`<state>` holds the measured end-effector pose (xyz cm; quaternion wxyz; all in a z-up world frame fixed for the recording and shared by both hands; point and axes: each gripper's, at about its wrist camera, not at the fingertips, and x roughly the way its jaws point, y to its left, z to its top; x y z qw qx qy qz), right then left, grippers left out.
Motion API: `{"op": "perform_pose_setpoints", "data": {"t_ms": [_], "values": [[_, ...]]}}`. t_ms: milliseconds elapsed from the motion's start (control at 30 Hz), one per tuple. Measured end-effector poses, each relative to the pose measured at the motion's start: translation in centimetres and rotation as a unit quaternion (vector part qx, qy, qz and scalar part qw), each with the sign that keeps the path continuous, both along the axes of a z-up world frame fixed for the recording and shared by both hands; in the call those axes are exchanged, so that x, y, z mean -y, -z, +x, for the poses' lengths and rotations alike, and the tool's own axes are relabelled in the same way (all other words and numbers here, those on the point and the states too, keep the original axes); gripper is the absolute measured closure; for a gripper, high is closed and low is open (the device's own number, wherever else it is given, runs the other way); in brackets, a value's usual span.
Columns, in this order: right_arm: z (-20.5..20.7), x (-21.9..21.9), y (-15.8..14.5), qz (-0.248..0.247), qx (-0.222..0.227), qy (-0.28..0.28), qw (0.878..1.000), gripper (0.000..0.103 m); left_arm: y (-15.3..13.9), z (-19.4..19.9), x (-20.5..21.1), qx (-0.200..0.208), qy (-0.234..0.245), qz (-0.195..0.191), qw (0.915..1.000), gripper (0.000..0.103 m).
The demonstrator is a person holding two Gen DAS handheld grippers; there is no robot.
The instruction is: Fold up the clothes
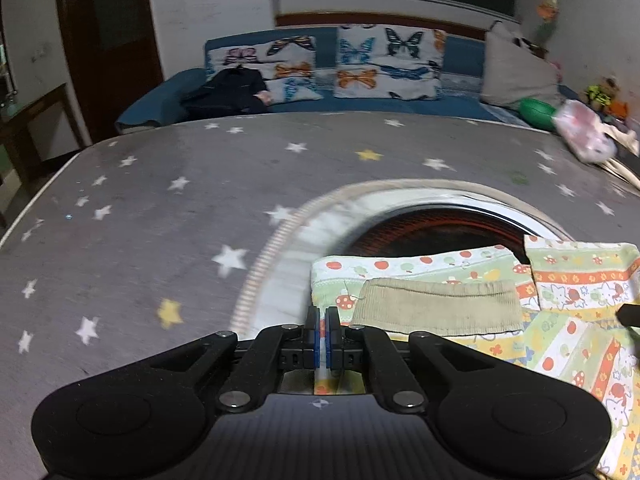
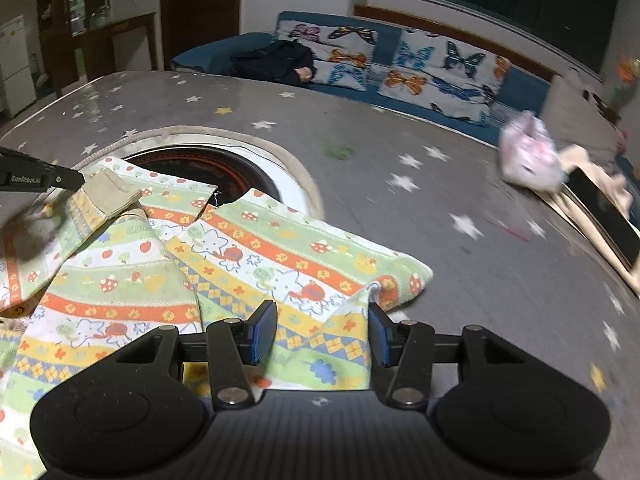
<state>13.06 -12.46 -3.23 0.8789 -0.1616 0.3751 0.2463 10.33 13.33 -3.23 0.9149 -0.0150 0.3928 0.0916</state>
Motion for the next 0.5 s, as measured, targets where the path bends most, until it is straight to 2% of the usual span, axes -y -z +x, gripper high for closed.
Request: {"op": "perform_pose_setpoints", "data": {"t_ms": [333, 500], "values": [[3.4, -6.3, 0.7, 0.011, 0.013, -0.029, 0.999, 0.054, 0.1, 1.7, -4.6, 0.006, -0.047, 0.022, 0.9986, 0.100], [4.6, -7.8, 0.6, 0.011, 0.012, -0.027, 0.999, 0.054, 0.1, 1.5, -5.9, 0.008, -0.051, 0.006, 0.9986, 0.099]]}}
